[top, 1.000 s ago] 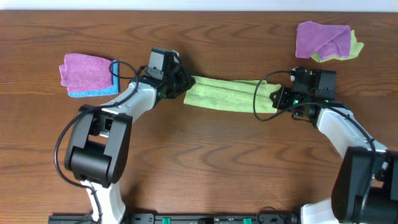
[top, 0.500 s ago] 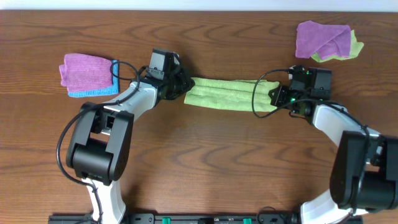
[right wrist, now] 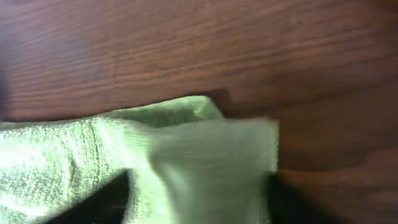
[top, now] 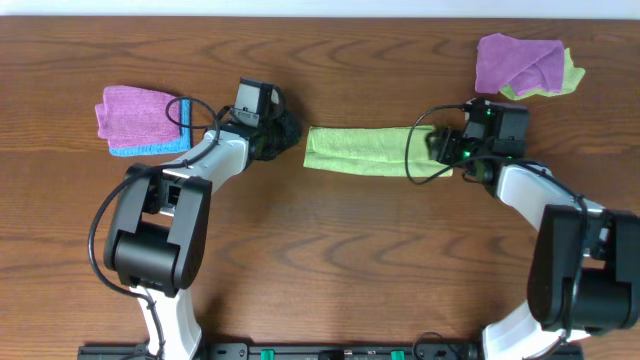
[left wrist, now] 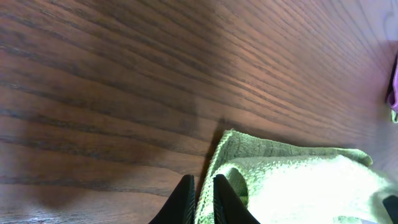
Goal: Fold the cloth
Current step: 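Fold the cloth again upward with both grippers into a long strip, then hold the strip ends and move the right gripper toward the left gripper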
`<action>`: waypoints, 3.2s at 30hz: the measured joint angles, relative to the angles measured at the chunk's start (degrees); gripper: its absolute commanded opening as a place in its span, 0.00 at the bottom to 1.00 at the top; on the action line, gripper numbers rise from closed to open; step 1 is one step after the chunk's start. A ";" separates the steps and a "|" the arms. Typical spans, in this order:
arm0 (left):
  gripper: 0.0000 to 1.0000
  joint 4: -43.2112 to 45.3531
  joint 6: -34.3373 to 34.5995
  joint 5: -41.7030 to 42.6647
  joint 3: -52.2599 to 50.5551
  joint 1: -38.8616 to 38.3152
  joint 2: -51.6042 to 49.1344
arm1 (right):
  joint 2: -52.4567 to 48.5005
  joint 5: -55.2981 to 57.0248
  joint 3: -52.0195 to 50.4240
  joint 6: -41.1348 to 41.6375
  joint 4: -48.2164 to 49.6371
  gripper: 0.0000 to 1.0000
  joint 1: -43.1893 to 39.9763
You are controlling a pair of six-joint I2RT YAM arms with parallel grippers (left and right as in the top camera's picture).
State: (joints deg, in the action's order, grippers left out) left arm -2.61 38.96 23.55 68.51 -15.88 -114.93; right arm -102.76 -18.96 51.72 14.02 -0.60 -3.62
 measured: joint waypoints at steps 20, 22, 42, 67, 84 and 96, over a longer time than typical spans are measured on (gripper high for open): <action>0.21 -6.56 -6.36 2.89 0.33 -1.90 6.93 | 14.23 -0.70 1.97 2.58 -23.10 0.99 -3.02; 0.06 -5.49 -6.56 3.17 0.63 -3.76 7.10 | 16.37 -0.72 2.08 3.13 -27.04 0.99 -3.89; 0.06 3.32 -2.27 -6.03 0.74 -9.79 -1.81 | 16.59 -1.86 2.12 6.16 -33.75 0.99 -4.79; 0.06 2.19 -1.46 -6.69 1.70 -9.73 -4.09 | -0.09 -5.99 2.49 15.21 -15.96 0.91 -4.09; 0.06 0.59 -1.46 -6.82 2.29 -9.66 -4.11 | -6.51 -8.52 3.61 18.53 -8.44 0.01 -1.03; 0.06 -1.20 -1.46 -6.16 2.80 -9.18 -4.11 | -1.42 -8.31 3.63 16.70 -9.20 0.01 0.66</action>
State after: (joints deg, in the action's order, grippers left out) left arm -3.81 37.50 17.39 71.31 -25.06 -119.04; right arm -104.18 -27.27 55.35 30.72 -9.80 -2.96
